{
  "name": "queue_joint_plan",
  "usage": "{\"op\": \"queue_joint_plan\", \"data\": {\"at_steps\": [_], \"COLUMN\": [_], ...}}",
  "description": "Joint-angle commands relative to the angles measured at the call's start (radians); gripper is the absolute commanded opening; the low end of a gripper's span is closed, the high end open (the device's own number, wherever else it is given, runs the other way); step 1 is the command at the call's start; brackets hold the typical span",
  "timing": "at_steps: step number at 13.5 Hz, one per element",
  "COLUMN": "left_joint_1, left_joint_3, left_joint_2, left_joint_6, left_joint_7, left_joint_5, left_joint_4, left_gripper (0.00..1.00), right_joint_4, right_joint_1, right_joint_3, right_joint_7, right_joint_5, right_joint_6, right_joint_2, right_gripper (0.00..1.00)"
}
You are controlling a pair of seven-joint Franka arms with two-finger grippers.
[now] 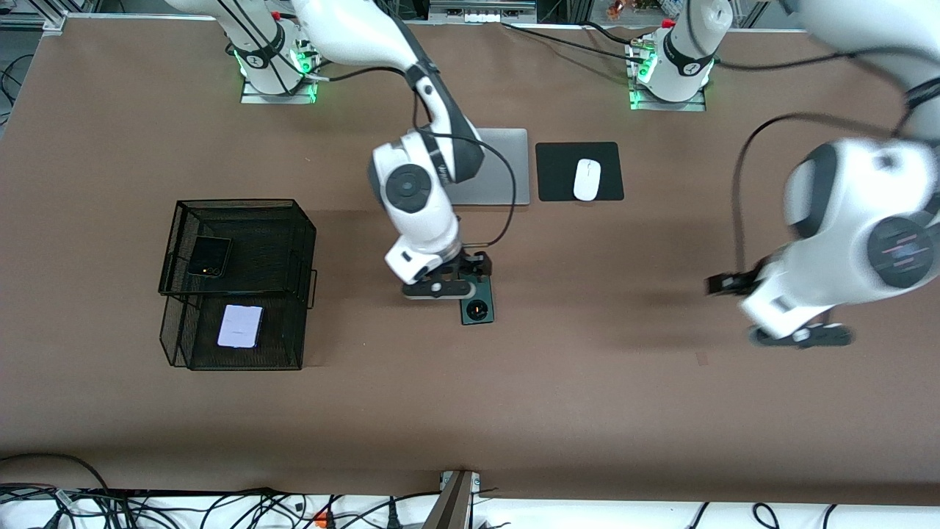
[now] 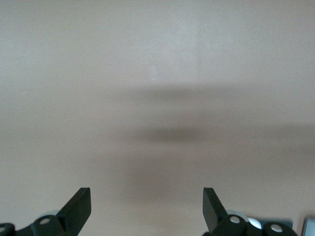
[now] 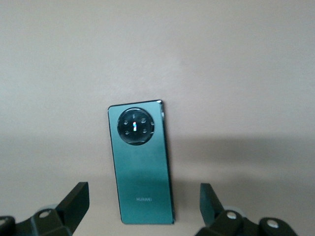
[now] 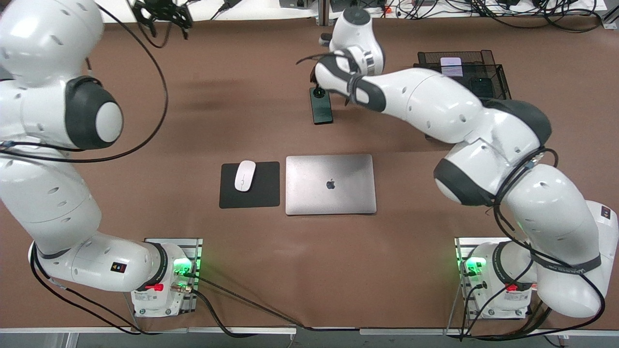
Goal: Place phones with both arms
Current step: 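Grasp the green phone with the right gripper while the left gripper withdraws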
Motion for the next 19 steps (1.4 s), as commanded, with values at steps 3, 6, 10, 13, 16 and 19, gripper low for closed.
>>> {"op": "queue_joint_plan", "data": {"at_steps": [3,6,10,13,16,19], "left_joint_1": [0.051,0.071,0.073,0.09,0.114,0.117], "left_joint_3": [-0.015,-0.017,-0.023,-0.014,-0.015,-0.013], "left_joint_2": [-0.195,-0.318,-0.443,-0.44,-0.43,-0.424], "left_joint_6": [-0.096,-0.107,-0.11,-0.107,-0.098,-0.099], "left_joint_7": [0.181,0.215,0.247,0.266,0.256,0.256], "left_joint_5": [0.019,0.019,0.019,0.022,0.015,0.002], "left_joint_4": [-0.099,-0.176,-0.271,-0.264,-0.252,-0.238], "left_gripper": [1.0,1.0,1.0,1.0,1.0,1.0], "right_joint_4": [0.006,0.004,-0.007,-0.008,-0.01,-0.011], "right_joint_1": [0.033,0.048,0.059,0.062,0.063,0.063], "right_joint_3": [0.018,0.019,0.022,0.042,0.042,0.042], "right_joint_7": [0.01,0.003,-0.004,-0.004,-0.006,-0.006], "right_joint_5": [-0.054,-0.065,-0.151,-0.151,-0.166,-0.197], "right_joint_6": [0.089,0.15,0.157,0.158,0.201,0.207], "right_joint_2": [0.063,0.101,0.105,0.114,0.134,0.14], "right_gripper": [0.99,0.99,0.99,0.99,1.0,1.0]}}
